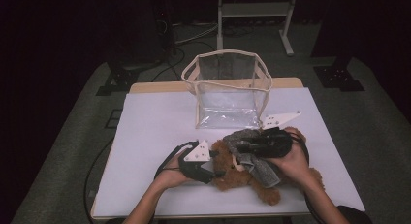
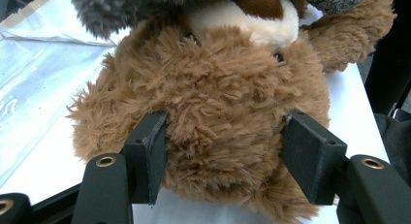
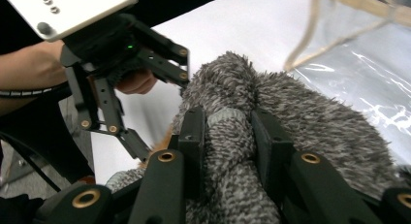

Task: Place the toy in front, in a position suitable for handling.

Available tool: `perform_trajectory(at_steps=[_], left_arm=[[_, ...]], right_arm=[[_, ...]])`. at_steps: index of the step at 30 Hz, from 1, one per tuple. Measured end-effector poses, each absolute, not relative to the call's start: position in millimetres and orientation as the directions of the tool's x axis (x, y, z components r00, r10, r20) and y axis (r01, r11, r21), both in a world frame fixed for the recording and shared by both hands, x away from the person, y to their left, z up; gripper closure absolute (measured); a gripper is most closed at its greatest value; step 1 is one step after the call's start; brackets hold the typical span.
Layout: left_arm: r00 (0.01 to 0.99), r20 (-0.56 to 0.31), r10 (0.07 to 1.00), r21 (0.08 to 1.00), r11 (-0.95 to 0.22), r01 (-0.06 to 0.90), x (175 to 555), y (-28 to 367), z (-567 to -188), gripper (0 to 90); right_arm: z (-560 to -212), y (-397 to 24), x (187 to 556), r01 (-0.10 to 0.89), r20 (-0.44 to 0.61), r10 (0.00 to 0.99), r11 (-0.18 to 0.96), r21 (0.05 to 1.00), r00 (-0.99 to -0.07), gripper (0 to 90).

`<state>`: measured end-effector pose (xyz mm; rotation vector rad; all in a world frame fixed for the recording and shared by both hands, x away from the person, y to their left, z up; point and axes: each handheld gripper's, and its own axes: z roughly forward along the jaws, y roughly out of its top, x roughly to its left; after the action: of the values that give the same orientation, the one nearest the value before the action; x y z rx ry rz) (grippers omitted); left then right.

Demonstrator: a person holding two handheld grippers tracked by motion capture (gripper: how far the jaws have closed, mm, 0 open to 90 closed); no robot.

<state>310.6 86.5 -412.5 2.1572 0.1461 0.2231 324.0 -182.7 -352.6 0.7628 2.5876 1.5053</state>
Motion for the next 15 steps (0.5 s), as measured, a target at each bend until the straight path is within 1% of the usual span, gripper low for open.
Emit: perform_trajectory(at_steps=[4, 5, 7, 8, 10, 12, 15], left_arm=[[0.977, 0.106, 0.187, 0.83, -0.558, 0.017, 311.4, 88.9, -410.1, 38.3], [0.977, 0.105, 0.188, 0.831, -0.556, 0.018, 311.4, 89.6, -409.0, 38.3], [0.978, 0.111, 0.179, 0.832, -0.555, 0.008, 312.0, 92.5, -405.8, 38.3], [0.978, 0.106, 0.182, 0.843, -0.538, 0.008, 311.6, 94.2, -403.9, 39.2], [0.978, 0.102, 0.183, 0.853, -0.522, 0.009, 311.8, 96.1, -401.5, 39.8], [0.975, 0.115, 0.189, 0.846, -0.532, 0.004, 311.9, 94.2, -402.4, 40.2], [0.973, 0.127, 0.194, 0.832, -0.554, 0.002, 311.7, 88.5, -408.2, 40.9]], right_arm=[[-353.1, -186.9, 326.0, 0.39, 0.185, 0.459, 0.406, 0.827, -0.869, 68.2], [-356.0, -195.2, 329.2, 0.398, 0.168, 0.492, 0.412, 0.819, -0.854, 68.2], [-358.2, -199.8, 331.1, 0.407, 0.165, 0.509, 0.412, 0.815, -0.845, 68.2], [-363.6, -208.9, 334.1, 0.43, 0.169, 0.54, 0.404, 0.808, -0.825, 68.1], [-365.2, -210.8, 334.4, 0.438, 0.181, 0.54, 0.396, 0.807, -0.822, 68.2], [-366.9, -212.5, 333.7, 0.449, 0.21, 0.527, 0.379, 0.809, -0.824, 68.2], [-361.3, -207.3, 327.0, 0.425, 0.206, 0.492, 0.387, 0.818, -0.846, 68.2]])
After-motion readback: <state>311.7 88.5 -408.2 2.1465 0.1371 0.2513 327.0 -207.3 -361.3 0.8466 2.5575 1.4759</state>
